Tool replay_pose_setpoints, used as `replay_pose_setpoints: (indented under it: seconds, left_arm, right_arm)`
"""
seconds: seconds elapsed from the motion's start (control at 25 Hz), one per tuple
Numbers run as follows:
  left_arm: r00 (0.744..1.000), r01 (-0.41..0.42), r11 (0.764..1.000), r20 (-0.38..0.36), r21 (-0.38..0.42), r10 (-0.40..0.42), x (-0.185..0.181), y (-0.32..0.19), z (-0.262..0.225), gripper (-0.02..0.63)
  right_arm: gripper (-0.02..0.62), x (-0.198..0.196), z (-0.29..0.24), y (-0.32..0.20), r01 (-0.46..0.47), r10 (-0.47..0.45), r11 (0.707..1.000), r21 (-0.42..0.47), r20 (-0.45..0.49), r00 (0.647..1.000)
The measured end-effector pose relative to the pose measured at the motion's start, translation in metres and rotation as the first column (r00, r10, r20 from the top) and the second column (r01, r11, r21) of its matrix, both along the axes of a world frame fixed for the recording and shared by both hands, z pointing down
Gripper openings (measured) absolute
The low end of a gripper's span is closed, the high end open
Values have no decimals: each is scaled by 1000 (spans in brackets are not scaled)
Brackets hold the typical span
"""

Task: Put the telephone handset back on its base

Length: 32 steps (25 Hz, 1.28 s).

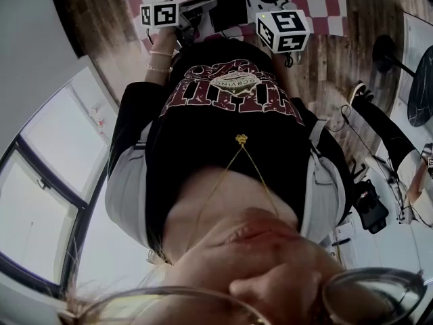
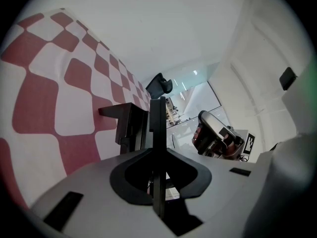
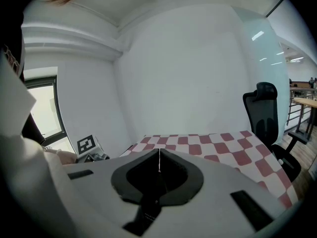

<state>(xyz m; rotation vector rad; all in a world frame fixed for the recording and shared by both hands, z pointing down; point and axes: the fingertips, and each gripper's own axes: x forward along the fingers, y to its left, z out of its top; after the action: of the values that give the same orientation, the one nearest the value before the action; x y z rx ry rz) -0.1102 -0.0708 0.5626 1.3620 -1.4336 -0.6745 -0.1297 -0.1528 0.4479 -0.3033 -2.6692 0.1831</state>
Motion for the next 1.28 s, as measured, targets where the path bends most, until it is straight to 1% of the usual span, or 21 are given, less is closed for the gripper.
replay_pose_setpoints:
  seconds: [0.2,0.48,0.88,1.04,1.28]
  left_arm:
    - [1000,-7,1000,-18,-6,7,0,0,6,81]
    - [999,5,1000,-53,-4,-6,-1,2,13,81]
    - [997,-3,1000,-72,-3,3,-1,2,23,81]
    - [998,-19,1000,-66,-8,18,0,3,27,81]
    - [999,-38,999,-27,-2,38,-1,4,28,81]
  right_arm:
    - [21,-1,0,-2,-11,11,1000,3,-4,1000]
    - [21,-2,1,-3,-18,18,1000,2,-6,1000]
    - [21,-2,2,-5,-36,36,999,4,-8,999]
    - [21,0,3,-7,-49,49,999,6,-16,999]
    - [21,7,5,-9,-77,77,997,3,-26,997]
